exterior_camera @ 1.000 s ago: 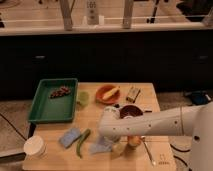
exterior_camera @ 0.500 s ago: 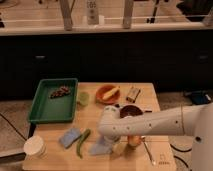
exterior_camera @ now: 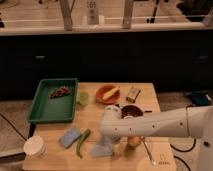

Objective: Place towel in plastic cup

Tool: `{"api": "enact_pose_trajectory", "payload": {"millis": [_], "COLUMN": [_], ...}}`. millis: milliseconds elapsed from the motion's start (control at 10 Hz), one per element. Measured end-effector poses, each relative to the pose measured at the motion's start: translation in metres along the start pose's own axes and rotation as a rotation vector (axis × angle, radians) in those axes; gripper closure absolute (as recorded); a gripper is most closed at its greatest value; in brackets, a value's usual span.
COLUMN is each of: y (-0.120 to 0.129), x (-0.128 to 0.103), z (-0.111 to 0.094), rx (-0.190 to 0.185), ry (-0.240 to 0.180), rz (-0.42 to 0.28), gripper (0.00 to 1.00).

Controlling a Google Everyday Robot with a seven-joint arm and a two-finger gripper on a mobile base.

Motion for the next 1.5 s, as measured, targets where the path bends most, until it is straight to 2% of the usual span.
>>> {"api": "enact_pose_trajectory", "payload": {"millis": [400, 900, 1000, 1200, 1500], "y": [-0.001, 0.0, -0.002, -0.002, -0.003], "x": [-0.007, -0.032, -0.038, -0.044, -0.047], "z": [-0.004, 0.002, 0.005, 0.01, 0.011], "rx": [0.031, 0.01, 0.008, 0.003, 0.004], "ry": [-0.017, -0.074, -0.087, -0.104, -0.122], "rz": [-0.015, -0.076, -0.09, -0.1, -0.101], "gripper": [0.2, 0.2, 0.23, 0.38, 0.69]}}
